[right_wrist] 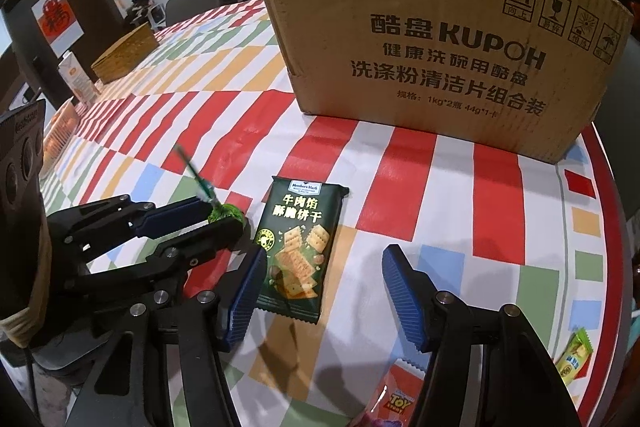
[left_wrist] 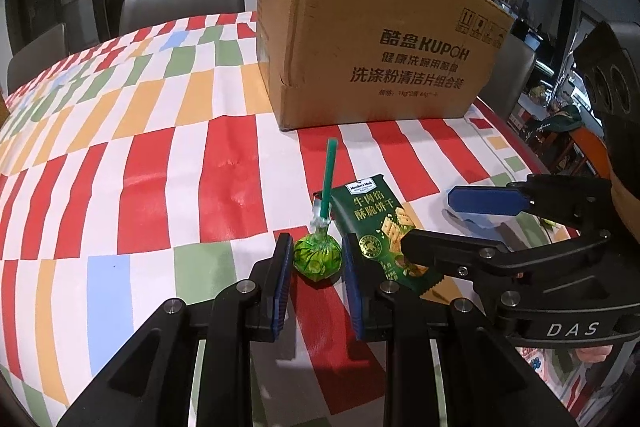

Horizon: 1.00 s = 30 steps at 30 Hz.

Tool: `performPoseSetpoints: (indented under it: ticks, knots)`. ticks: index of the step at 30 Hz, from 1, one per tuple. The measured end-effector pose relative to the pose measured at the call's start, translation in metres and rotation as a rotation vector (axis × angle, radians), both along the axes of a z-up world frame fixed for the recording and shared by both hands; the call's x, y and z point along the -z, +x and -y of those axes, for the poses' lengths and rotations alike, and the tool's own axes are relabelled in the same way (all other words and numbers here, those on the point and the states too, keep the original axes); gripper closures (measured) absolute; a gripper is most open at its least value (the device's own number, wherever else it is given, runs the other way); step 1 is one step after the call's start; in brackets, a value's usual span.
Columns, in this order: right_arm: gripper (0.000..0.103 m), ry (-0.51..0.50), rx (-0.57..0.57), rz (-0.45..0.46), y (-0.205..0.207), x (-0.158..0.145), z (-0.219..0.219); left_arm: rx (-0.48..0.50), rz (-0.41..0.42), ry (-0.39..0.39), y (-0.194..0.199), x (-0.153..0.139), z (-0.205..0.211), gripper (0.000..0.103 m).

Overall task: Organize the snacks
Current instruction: 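Grasp the green lollipop with left tool while right tool grasps green cracker pack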

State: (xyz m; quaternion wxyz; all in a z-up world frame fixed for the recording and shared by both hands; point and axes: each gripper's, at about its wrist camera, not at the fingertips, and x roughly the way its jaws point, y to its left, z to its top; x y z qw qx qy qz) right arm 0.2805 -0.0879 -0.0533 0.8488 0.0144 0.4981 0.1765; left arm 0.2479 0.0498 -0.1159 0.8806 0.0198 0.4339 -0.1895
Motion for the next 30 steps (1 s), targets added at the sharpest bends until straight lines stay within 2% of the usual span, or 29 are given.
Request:
performPoseSetpoints:
  ticks: [13,17,22,28,30]
  knots:
    - [0.042,-0.008,-0.001,-0.012,0.002,0.004,-0.002,-0.028,-0.014,0.006,0.003,0.005,-0.001,0.077]
    - [0.042,-0.004,-0.025,-0.010,0.002,0.005,-0.011,-0.079,-0.005,0.070,-0.003,-0.001,-0.008,0.077]
    - [0.042,-0.008,-0.045,-0.017,0.009,0.008,-0.024,-0.125,0.007,0.102,-0.014,-0.007,-0.019,0.077]
    - [0.042,-0.058,-0.036,-0.018,0.020,0.015,-0.041,-0.162,0.010,0.099,-0.020,-0.012,-0.026,0.077]
    - [0.046,-0.098,-0.040,-0.006,0.022,0.015,-0.047,-0.174,0.009,0.097,-0.020,-0.014,-0.028,0.077]
